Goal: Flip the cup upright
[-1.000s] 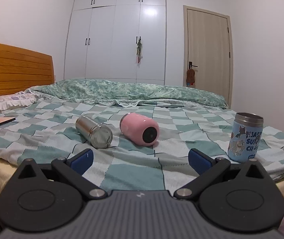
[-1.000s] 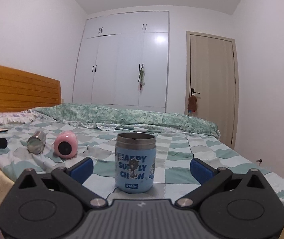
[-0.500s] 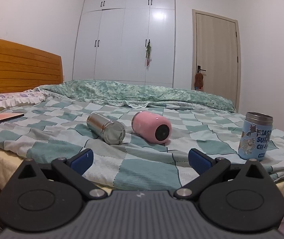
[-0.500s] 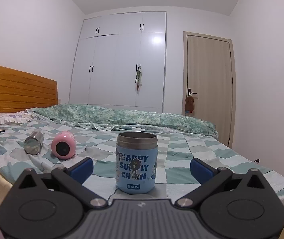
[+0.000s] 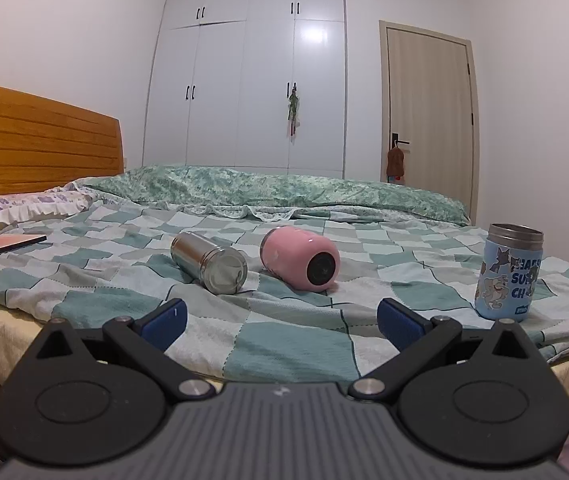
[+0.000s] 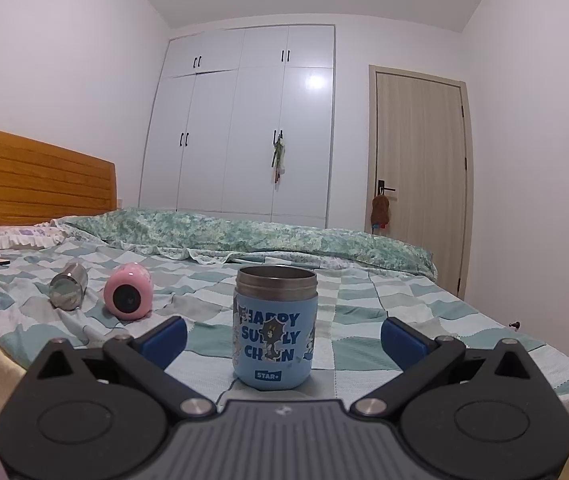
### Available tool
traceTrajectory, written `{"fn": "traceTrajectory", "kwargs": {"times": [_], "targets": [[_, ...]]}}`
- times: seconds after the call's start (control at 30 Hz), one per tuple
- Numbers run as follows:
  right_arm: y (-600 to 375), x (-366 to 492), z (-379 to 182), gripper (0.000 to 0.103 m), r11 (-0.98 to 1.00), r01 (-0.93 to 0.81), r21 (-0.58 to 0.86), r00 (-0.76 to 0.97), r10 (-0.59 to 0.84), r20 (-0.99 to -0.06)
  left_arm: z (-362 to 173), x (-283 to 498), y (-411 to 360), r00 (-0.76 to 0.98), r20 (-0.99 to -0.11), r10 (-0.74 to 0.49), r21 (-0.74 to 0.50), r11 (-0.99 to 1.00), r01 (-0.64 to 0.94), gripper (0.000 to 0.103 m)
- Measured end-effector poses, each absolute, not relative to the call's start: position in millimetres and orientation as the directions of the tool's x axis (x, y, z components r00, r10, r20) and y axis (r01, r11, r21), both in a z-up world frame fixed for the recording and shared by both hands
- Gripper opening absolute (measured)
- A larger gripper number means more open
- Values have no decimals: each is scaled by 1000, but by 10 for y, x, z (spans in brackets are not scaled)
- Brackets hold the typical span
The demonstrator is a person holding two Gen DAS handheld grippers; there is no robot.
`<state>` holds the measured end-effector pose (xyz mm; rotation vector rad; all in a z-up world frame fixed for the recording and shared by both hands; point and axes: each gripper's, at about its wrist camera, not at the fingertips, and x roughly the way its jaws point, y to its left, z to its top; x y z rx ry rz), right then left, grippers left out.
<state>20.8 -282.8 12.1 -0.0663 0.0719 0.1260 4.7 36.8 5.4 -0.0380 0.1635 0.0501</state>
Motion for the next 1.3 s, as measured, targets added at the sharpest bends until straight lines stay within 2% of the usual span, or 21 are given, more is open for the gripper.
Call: {"fn": "traceTrajectory", "kwargs": {"times": [1.3], "targets": [[-2823,204,114,103,990,-129,-65,989,124,-76,67,48,350,987,-156,42,-29,998,-47,103]]}}
